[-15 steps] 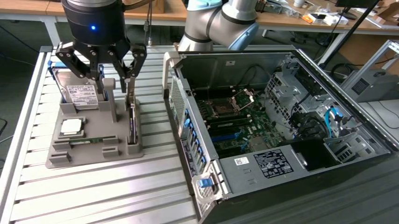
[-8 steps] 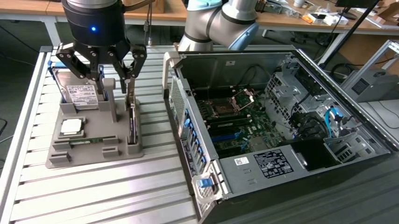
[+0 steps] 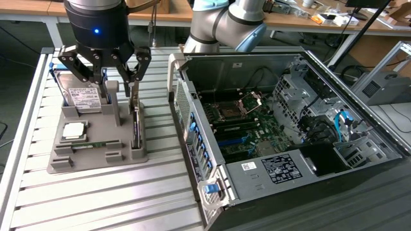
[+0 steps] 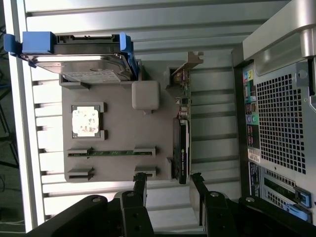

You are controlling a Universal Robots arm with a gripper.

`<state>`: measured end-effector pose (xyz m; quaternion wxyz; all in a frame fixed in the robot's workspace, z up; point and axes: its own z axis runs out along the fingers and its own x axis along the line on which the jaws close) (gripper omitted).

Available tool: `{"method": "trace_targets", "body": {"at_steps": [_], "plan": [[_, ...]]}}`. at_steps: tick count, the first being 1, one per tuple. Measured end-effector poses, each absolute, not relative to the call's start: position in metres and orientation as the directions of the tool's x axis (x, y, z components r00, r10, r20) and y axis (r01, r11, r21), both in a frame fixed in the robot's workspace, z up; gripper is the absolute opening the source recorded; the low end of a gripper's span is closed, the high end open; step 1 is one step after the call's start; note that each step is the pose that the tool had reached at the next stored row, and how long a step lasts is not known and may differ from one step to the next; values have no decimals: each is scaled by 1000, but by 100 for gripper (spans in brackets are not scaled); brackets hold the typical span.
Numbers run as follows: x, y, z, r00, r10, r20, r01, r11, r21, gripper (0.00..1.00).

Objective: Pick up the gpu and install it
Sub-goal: 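Pick up the gpu and move the gpu toward the slot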

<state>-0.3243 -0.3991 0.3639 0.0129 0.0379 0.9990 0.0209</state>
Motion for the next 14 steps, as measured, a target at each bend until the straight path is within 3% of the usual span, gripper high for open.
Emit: {"method": "trace_targets", "body": {"at_steps": [14], "plan": [[-324,-399,360,-997,76,-24,75,996,43,48]]}}
